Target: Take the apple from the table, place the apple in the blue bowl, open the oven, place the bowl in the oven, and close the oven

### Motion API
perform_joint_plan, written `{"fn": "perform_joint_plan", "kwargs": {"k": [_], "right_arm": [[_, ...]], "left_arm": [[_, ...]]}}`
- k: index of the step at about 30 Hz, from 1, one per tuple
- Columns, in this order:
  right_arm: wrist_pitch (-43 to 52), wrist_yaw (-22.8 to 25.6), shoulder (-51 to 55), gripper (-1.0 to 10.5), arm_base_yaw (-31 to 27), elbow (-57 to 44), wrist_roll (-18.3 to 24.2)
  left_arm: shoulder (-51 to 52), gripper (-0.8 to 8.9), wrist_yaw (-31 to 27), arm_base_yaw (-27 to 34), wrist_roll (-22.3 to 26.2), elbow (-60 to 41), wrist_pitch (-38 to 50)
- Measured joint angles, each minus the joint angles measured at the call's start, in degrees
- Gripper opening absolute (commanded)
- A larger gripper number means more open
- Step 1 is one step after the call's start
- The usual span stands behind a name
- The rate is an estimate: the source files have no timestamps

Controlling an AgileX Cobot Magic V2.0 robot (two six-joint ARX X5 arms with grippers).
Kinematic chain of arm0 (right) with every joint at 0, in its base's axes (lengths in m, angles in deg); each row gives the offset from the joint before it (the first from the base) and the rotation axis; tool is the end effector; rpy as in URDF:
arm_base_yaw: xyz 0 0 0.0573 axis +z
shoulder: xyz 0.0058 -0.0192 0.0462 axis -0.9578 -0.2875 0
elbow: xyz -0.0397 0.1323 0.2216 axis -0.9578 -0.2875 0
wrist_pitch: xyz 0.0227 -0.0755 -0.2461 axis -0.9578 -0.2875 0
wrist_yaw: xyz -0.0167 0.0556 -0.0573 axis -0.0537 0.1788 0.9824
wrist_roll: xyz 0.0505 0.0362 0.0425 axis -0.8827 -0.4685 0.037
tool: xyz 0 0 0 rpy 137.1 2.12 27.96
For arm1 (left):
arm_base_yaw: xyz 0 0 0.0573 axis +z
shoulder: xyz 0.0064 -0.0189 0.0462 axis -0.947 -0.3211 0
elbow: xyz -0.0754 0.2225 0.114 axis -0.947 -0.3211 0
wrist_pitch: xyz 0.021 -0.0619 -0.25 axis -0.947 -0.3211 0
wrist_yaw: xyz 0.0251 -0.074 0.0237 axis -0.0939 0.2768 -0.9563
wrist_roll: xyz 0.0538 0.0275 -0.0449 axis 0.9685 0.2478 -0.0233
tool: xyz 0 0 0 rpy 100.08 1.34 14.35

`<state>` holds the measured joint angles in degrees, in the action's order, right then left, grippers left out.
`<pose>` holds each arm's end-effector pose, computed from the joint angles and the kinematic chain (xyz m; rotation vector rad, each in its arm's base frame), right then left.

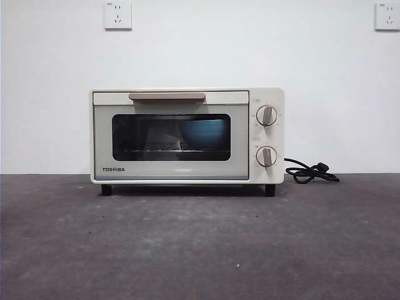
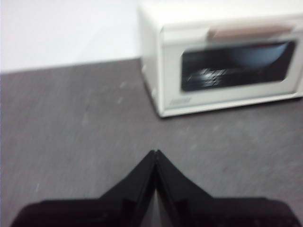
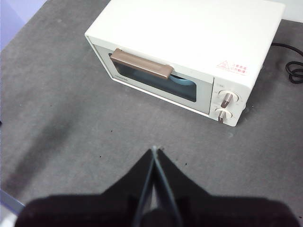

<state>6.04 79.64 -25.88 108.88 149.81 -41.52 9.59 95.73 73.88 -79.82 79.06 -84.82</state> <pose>0.2051 0.1455 0.4851 -0.0692 0.7030 0.5225 0.1446 -0.0041 0.2073 0.0316 0.2244 -0.1404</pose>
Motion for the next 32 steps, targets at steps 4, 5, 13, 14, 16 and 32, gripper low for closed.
{"fn": "perform_joint_plan", "kwargs": {"k": [4,5,13,14,16,32], "right_arm": [[0.0,-0.02,0.0,0.0,0.0,0.0,0.0],[0.0,0.0,0.0,0.0,0.0,0.0,0.0],[0.0,0.09,-0.07,0.0,0.0,0.0,0.0],[-0.02,0.31,-0.07,0.0,0.0,0.0,0.0],[0.0,0.66,-0.07,0.0,0.0,0.0,0.0],[-0.02,2.01,-0.07,0.0,0.0,0.0,0.0]], "left_arm": [[7.61,-0.04,-2.95,0.0,-1.2,-8.7,2.62],[9.35,-0.04,-3.17,0.0,-1.42,-10.6,2.67],[15.61,-0.04,-5.7,0.0,-2.47,-15.15,5.27],[15.8,-0.04,-6.95,0.0,-2.47,-15.15,4.94],[15.85,-0.04,-9.11,0.0,-2.47,-15.15,4.59],[15.91,-0.04,-9.55,-1.07,-3.41,-15.15,3.04]]}}
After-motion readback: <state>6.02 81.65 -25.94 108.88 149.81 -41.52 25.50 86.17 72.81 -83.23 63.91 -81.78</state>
